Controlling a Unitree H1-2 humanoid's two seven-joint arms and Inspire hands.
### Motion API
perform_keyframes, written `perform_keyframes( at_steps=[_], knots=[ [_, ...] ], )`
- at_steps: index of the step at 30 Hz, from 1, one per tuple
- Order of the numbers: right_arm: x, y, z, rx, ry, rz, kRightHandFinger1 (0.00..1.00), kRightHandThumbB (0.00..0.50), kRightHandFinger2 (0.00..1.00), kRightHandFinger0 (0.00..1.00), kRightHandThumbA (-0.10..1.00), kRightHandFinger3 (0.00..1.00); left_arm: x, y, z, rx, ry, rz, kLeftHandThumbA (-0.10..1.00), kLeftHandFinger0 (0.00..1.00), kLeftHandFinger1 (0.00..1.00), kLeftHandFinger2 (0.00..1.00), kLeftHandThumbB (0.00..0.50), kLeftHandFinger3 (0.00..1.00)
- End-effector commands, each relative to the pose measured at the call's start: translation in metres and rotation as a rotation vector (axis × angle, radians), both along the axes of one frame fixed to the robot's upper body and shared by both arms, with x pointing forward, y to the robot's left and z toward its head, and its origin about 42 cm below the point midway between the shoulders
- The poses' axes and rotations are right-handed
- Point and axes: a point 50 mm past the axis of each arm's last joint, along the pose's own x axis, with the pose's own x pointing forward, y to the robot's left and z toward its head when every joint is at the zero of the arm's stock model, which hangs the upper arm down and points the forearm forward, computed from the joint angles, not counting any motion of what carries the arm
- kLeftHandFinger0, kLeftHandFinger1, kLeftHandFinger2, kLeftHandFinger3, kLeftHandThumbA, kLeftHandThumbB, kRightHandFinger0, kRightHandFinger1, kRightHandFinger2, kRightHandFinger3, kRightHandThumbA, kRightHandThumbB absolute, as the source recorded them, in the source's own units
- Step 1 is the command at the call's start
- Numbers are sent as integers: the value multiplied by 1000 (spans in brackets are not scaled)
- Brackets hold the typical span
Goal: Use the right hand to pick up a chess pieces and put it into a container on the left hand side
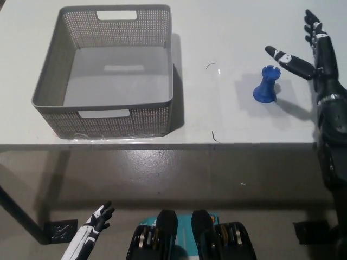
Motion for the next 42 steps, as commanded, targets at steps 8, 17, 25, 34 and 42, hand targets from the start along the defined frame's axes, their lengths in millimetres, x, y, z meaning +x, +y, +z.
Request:
perform_keyframes(
  at_steps=[8, 17, 25, 34, 42],
  knots=[
    [36, 10, 20, -16, 12, -48, 1000, 401, 1000, 1000, 1000, 1000, 3, 3, 8, -14, -41, -13, 1000, 1000, 1000, 1000, 372, 1000],
    [35, 19, -11, -46, 98, -55, 1000, 406, 1000, 1000, 1000, 1000, 6, 4, 10, -2, -54, -11, 1000, 1000, 1000, 1000, 373, 1000],
    [29, 19, -32, -58, 153, -52, 1000, 386, 1000, 1000, 1000, 1000, 7, 4, 10, -5, -57, -14, 1000, 1000, 1000, 1000, 347, 1000],
    [22, 20, -54, -86, 236, -36, 1000, 406, 1000, 1000, 1000, 1000, 8, 4, 10, -6, -61, -13, 1000, 1000, 1000, 1000, 341, 1000],
    [20, 21, -63, -72, 271, -34, 1000, 390, 1000, 1000, 1000, 1000, 10, 4, 12, -3, -63, -17, 1000, 1000, 1000, 1000, 336, 1000]
  ],
)
